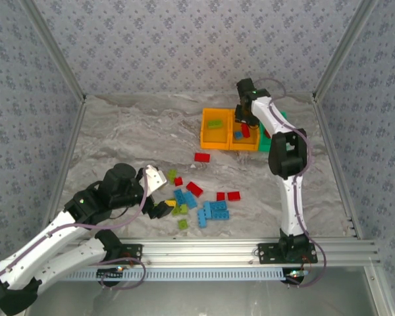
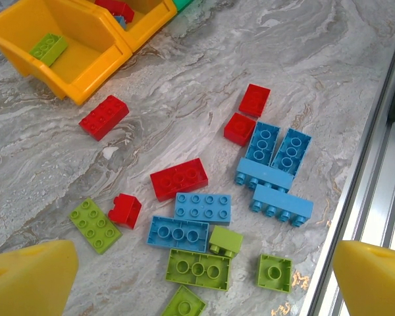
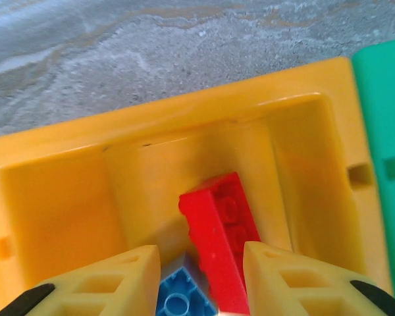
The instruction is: Sort the legos into containers by color
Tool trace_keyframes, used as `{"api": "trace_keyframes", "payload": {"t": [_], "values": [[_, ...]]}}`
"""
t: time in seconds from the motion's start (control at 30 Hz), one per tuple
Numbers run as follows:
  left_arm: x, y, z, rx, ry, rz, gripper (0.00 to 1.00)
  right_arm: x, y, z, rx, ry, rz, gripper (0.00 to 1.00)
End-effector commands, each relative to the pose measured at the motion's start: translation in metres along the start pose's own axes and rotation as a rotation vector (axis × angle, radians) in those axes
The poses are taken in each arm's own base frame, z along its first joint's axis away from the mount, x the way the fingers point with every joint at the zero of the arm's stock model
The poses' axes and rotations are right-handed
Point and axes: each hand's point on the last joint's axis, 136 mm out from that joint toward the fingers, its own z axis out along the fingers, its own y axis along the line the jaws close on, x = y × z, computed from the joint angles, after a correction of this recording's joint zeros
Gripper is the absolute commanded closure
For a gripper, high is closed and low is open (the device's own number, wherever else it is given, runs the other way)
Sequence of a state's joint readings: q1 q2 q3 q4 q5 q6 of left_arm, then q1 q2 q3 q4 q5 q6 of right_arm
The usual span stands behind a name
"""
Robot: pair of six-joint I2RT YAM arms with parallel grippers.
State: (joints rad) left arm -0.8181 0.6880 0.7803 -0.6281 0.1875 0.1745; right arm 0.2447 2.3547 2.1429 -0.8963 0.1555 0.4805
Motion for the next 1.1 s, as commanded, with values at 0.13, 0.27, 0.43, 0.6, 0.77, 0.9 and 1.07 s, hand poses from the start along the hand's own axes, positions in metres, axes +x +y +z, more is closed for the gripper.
{"api": "trace_keyframes", "payload": {"t": [0.13,0.27,0.43,0.6,0.77,0.9,1.07], "values": [[-0.006,-0.004,-0.001,0.025,-0.024,-0.003,0.01,0.016,-0.010,0.019,0.114,0.083,-0.072,0.57],[-0.005,-0.003,-0.001,0.022,-0.022,-0.004,0.01,0.023,-0.010,0.028,0.118,0.109,-0.086,0.57],[-0.005,-0.003,-0.002,0.022,-0.022,-0.006,0.01,0.024,-0.011,0.034,0.135,0.117,-0.095,0.68],[-0.005,-0.003,-0.002,0.022,-0.023,-0.006,0.01,0.011,-0.003,0.008,0.086,0.078,-0.098,0.82],[-0.004,-0.003,-0.001,0.022,-0.019,-0.005,0.01,-0.013,0.005,-0.062,-0.008,-0.049,-0.090,0.83],[-0.004,-0.003,-0.001,0.021,-0.019,-0.007,0.01,-0.023,-0.023,-0.109,0.012,-0.164,-0.053,0.83],[-0.005,-0.003,-0.001,0.021,-0.021,-0.008,0.01,-0.023,-0.090,-0.103,0.102,-0.191,0.036,0.83]]}}
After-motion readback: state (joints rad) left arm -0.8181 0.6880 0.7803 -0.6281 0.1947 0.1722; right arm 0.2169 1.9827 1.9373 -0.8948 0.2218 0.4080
